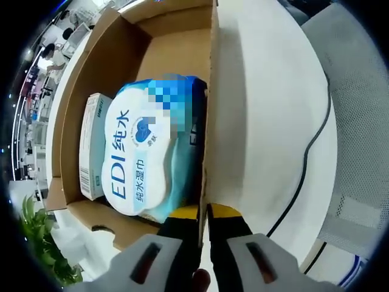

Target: Operate the shoe box by opening the lid, removing the specified soft item, and placing it in the target area until the item is outside and the box remains undamaged.

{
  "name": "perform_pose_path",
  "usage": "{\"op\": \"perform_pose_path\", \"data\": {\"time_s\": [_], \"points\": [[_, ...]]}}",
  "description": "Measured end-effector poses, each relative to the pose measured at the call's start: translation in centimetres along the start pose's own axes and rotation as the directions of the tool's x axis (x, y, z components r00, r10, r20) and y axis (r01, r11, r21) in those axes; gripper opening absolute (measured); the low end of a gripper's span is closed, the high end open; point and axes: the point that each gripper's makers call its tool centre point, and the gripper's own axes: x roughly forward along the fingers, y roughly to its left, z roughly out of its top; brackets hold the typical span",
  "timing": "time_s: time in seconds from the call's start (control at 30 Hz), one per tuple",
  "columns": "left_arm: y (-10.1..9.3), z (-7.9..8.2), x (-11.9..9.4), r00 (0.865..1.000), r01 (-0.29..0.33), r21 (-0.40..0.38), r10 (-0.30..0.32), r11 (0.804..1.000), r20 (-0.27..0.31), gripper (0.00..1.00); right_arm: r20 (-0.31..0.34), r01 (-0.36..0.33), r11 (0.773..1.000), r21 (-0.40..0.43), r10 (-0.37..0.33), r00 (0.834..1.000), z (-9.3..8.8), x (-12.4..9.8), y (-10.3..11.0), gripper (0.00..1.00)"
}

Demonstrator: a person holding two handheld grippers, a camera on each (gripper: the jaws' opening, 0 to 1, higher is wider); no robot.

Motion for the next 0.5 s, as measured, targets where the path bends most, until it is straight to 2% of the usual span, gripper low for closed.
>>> {"op": "perform_pose_path", "data": {"time_s": [0.17,0.3,0.5], "points": [[0.0,0.0,0.0,1.000,-0.003,-0.001,0.003,1.000,0.002,0.03,0.019,-0.014,1.000,-0.001,0.014,1.000,1.3,-0.3,0.8,0.38],[0.1,0.0,0.1,1.000,-0.003,0.000,0.003,1.000,0.002,0.03,0.010,-0.024,0.998,-0.059,0.025,1.000,1.6,-0.2,1.8,0.38],[0.1,0.0,0.0,1.000,-0.008,0.003,0.008,1.000,0.004,0.03,0.044,-0.042,0.995,-0.095,0.046,0.998,2.4,0.1,3.4,0.37]]}}
